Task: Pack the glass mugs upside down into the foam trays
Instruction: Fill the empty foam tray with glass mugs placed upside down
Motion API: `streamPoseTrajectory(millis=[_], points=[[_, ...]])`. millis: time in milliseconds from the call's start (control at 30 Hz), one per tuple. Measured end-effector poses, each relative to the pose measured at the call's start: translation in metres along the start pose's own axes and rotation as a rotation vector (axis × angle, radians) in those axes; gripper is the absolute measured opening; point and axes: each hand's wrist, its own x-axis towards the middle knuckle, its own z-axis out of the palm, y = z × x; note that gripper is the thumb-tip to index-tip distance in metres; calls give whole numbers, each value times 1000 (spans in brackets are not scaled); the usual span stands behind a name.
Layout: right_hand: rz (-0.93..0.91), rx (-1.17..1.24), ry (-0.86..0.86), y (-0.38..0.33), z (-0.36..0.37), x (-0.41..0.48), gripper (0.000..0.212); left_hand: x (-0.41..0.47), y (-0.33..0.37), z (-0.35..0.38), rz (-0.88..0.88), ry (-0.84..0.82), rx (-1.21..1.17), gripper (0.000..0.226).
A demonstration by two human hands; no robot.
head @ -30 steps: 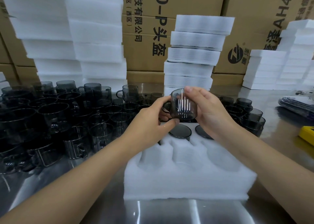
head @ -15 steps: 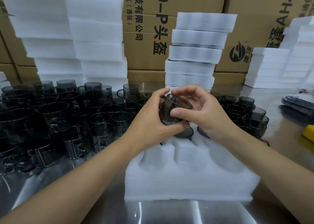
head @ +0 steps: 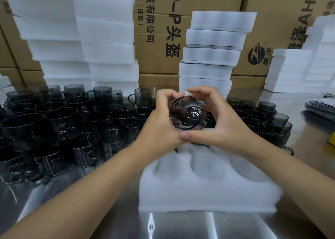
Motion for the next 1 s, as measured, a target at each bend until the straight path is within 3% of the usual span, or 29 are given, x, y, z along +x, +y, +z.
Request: streamPoseTrajectory(millis=[300,400,533,733,833,1000], points=[[19,-82,25,-4,1,0,77,3,-6,-5,-5,-86,-22,74],[41,-24,15,-7,0,0,71,4,-5,-9,-42,-143,-44,74],[31,92,-10,-9,-1,-1,48,6,-2,-18,-96,-274,-125,63],[107,191,-101,-11,-2,-1,47,14,0,-42,-204,-408,-149,54],[162,262,-210,-15,-6,0,41,19,3,-55,-277,-452,-181,95],[255,233,-365,-25,-2,0,49,16,5,-65,-305,-624,-98,86]])
